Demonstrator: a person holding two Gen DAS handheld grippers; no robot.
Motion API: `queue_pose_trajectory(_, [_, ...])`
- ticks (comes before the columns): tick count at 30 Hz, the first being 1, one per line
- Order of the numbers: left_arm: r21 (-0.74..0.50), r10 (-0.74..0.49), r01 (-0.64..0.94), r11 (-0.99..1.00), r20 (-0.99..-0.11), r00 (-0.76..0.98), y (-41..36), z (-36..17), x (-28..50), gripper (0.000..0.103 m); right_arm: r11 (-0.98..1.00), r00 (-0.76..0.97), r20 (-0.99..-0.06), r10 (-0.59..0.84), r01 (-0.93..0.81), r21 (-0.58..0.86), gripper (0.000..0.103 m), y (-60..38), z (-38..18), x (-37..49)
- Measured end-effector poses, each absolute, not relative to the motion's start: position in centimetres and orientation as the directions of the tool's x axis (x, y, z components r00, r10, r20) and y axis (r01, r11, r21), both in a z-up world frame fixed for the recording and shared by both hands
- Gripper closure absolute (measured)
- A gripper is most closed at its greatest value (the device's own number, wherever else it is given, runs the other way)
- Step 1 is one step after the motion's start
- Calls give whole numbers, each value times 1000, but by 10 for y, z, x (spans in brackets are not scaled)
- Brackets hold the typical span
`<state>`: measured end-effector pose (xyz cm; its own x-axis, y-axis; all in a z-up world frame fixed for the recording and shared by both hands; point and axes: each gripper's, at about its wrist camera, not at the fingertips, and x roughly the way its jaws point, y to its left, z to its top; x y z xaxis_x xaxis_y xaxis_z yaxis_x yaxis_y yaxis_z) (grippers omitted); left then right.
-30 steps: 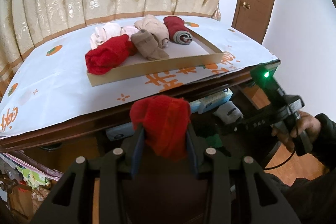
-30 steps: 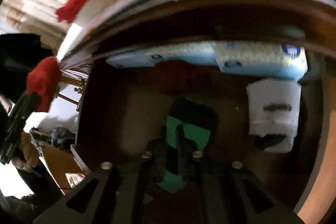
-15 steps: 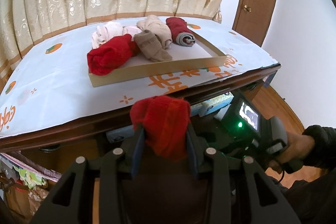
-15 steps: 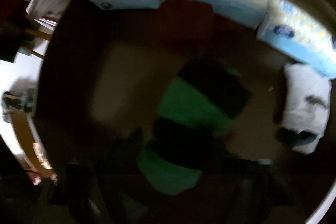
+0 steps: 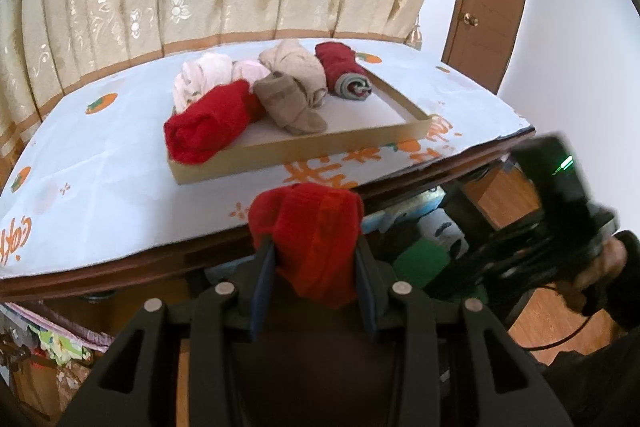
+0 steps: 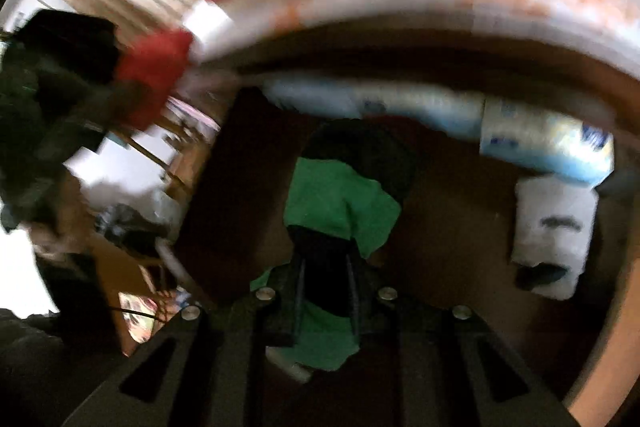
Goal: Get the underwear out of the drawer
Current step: 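Grasp green underwear with the right tool and lift it toward the tray, then lower the red and green underwear into the tray and open both tools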
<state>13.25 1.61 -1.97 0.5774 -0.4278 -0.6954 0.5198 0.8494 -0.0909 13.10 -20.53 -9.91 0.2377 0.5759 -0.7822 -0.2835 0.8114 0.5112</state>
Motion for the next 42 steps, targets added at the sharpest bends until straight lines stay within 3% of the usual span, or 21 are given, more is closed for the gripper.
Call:
queue_pose_trajectory(6, [-92, -445, 521, 848, -657, 608, 6, 1, 145, 66, 782, 404, -671, 622, -347, 517, 84, -226, -24, 137])
queue_pose_trajectory(11, [-67, -444, 526, 848, -632, 635, -8, 14, 165, 66, 815, 513, -633, 579, -367, 448, 84, -236, 10, 154])
queue_pose_trajectory(18, [-10, -387, 487, 873, -620, 682, -29, 13, 206, 66, 896, 578, -686, 442, -325, 303, 84, -232, 7, 225])
queue_pose_trajectory(29, [10, -323, 449, 894, -679, 659, -53, -17, 277, 66, 915, 568, -725, 389, -330, 233, 84, -208, -13, 281])
queue_pose_trajectory(33, [34, -300, 459, 888, -713, 634, -66, -30, 287, 66, 913, 530, -746, 403, -293, 285, 84, -210, -28, 296])
queue_pose_trajectory(37, [58, -296, 473, 879, -712, 637, -70, -31, 292, 63, 896, 597, -669, 444, -300, 327, 84, -228, -8, 278])
queue_pose_trajectory(42, [92, -268, 468, 879, -716, 644, -78, -37, 300, 60, 821, 534, -636, 558, -245, 515, 84, -265, -3, 261])
